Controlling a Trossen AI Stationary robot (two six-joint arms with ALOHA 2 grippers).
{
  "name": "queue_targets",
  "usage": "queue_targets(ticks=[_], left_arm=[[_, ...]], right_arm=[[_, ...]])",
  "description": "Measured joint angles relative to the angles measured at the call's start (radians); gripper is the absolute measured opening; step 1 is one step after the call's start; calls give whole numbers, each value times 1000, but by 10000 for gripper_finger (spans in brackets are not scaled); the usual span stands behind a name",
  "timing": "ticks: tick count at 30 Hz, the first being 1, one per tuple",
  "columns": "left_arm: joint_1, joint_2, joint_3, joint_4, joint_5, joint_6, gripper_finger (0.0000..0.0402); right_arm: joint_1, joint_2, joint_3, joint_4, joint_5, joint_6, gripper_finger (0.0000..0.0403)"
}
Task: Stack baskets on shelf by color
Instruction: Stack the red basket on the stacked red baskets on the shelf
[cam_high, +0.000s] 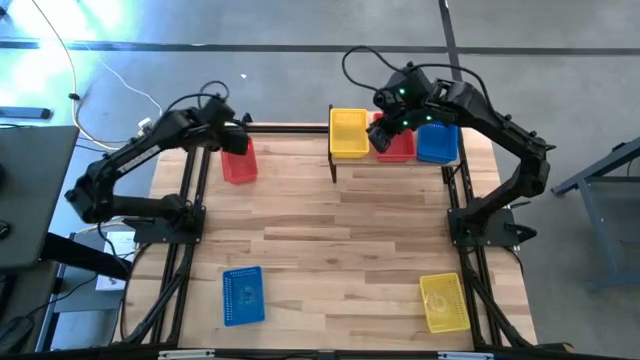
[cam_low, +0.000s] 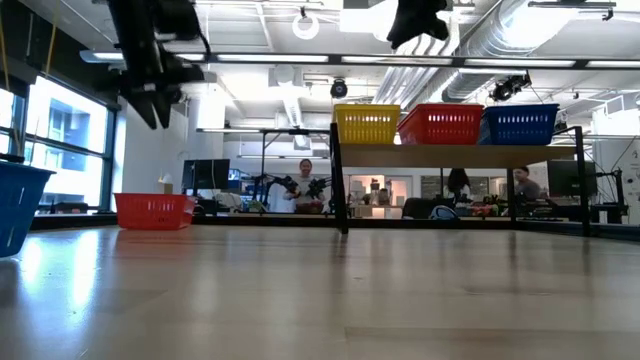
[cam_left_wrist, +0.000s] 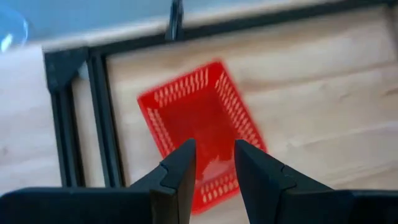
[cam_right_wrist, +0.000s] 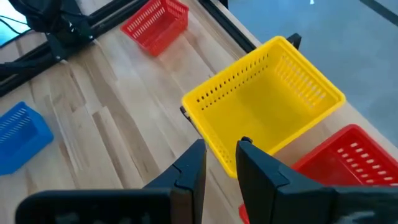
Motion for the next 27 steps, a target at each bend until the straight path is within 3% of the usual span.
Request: queue_targets(ticks=[11, 14, 20, 27], left_arm=[[-2, 183, -1, -17, 26, -50, 99], [-3, 226, -2, 9, -41, -78, 99], [-19, 298, -1, 47, -273, -178, 99], [-56, 363, -2, -112, -334, -218, 99]], right_arm=[[-1, 0, 0, 8, 5, -18, 75], [-1, 0, 0, 8, 4, -18, 75], [-1, 0, 0, 8, 4, -21, 75], [-1, 0, 0, 7, 5, -45, 75]])
